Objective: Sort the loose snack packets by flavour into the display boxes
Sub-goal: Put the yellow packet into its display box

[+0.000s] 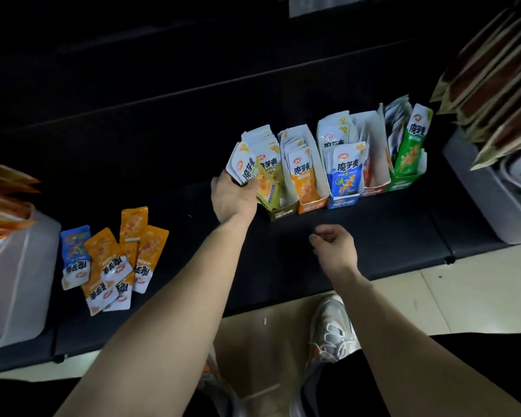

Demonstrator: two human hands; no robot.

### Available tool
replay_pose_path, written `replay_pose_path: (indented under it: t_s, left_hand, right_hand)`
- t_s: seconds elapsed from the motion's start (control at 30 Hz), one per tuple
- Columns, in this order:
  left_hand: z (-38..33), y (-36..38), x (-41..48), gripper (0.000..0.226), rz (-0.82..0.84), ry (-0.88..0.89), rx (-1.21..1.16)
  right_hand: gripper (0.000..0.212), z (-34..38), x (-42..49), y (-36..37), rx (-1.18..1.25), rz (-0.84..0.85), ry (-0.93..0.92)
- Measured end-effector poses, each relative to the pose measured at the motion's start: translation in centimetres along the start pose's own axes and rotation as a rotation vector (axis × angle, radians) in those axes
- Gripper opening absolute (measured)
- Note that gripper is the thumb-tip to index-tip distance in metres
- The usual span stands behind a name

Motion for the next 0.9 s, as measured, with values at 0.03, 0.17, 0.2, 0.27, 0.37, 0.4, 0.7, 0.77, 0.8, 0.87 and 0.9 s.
replay_pose_path:
  t_s: [0.03,0.17,0.2,0.27,0.37,0.4,0.7,0.77,0.8,0.87,0.9]
  left_hand:
    - [0.2,0.1,-0.1,0.032,0.005,-0.001,-0.013]
    - [0.3,-0.1,-0.3,0.033,0.076,-0.025,-0.146]
    - [0.4,-0.2,-0.2,0.032,0.103,-0.021,-0.189]
    - [0.3,-1.0,-0.2,0.028,0.185,-0.028,-0.265]
    - [0.1,-3.0,0.0,0.015,0.18,0.001,-0.292]
    - [0.0,-3.8,0.1,0.011,0.145,0.011,-0.326]
    - [2.1,-10.0,1.1,0.015,0.064,-0.023,-0.431]
    - [2.5,-10.3,1.3,0.016,0.081,-0.022,-0.403]
    - [2.6,-10.4,1.3,0.017,0.089,-0.021,-0.404]
    - [2.8,-10.4,1.5,0.019,0.102,-0.029,-0.413]
    - [2.7,-10.3,1.5,0.018,0.112,-0.032,-0.416]
  right_hand:
    - [0.017,0.2,-0.1,0.1,-0.008,0.011,-0.005]
    - [0.019,1.5,-0.6,0.6,-0.065,0.051,-0.07]
    - [0.022,2.2,-0.7,0.9,-0.113,0.062,-0.116]
    - [0.028,4.1,-0.4,2.0,-0.241,0.074,-0.256]
    - [0.04,7.5,0.7,4.1,-0.439,0.126,-0.417]
    - [0.047,8.4,1.1,4.7,-0.527,0.152,-0.436]
    - [0.033,11.0,2.7,8.8,-0.8,0.027,-0.487]
    - [0.02,11.9,3.3,7.5,-0.736,0.034,-0.494]
    - [0.024,12.5,3.8,6.5,-0.723,0.059,-0.485]
    - [0.026,13.8,5.1,4.4,-0.701,0.12,-0.481]
    - [0.022,14.5,5.8,3.6,-0.684,0.171,-0.486]
Point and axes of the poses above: each hand's wrist, its own x-axis towards the middle knuckle, its own y-axis out of the palm, z = x × y, the point moved 1 cm from there along x, towards the middle knuckle, and after that the axes turned 5 degrees about z, right-handed, at the moved point
